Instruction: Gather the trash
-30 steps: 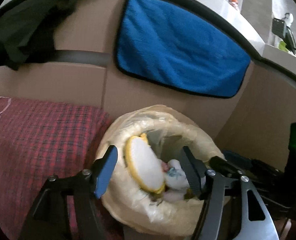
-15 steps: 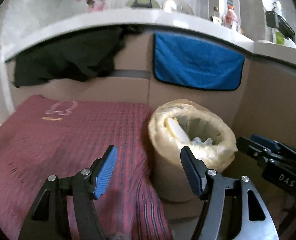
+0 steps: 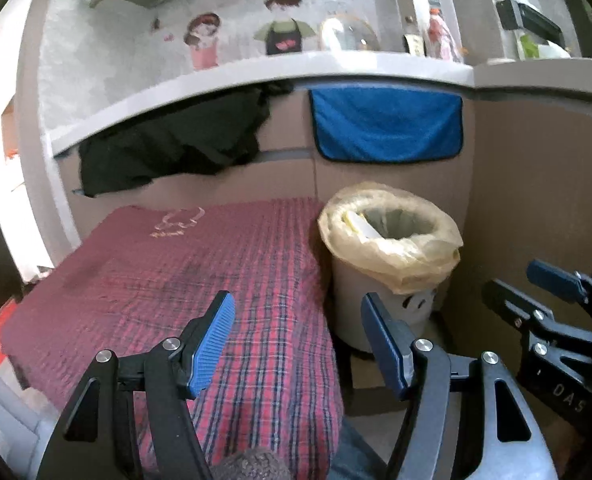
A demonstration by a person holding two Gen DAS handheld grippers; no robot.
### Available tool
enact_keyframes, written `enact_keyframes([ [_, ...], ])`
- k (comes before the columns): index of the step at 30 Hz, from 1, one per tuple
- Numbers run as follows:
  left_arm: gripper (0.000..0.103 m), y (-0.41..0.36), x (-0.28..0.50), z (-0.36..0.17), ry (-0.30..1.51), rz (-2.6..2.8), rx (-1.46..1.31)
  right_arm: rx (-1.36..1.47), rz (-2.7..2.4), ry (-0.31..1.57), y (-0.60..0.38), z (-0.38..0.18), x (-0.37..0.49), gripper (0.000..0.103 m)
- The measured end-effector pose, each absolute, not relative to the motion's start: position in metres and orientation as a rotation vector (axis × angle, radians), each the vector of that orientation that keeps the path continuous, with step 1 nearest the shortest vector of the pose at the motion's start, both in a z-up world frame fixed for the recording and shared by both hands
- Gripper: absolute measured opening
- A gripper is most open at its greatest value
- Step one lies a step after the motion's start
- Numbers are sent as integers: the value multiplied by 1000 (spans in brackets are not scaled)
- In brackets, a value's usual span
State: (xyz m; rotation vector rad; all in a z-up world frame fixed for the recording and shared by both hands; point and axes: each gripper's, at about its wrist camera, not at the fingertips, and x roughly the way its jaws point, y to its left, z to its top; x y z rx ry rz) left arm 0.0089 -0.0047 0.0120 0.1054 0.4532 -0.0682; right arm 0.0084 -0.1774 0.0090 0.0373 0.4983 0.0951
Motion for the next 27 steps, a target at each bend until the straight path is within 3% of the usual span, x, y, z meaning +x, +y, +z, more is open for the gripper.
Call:
enact_keyframes([
  [7, 66, -2, -12, 22, 385, -25, 117, 29, 95, 482, -172, 10, -11, 56],
  [27, 66, -5, -2, 12, 455, -66, 116, 41, 71, 450, -176, 11, -14, 57],
])
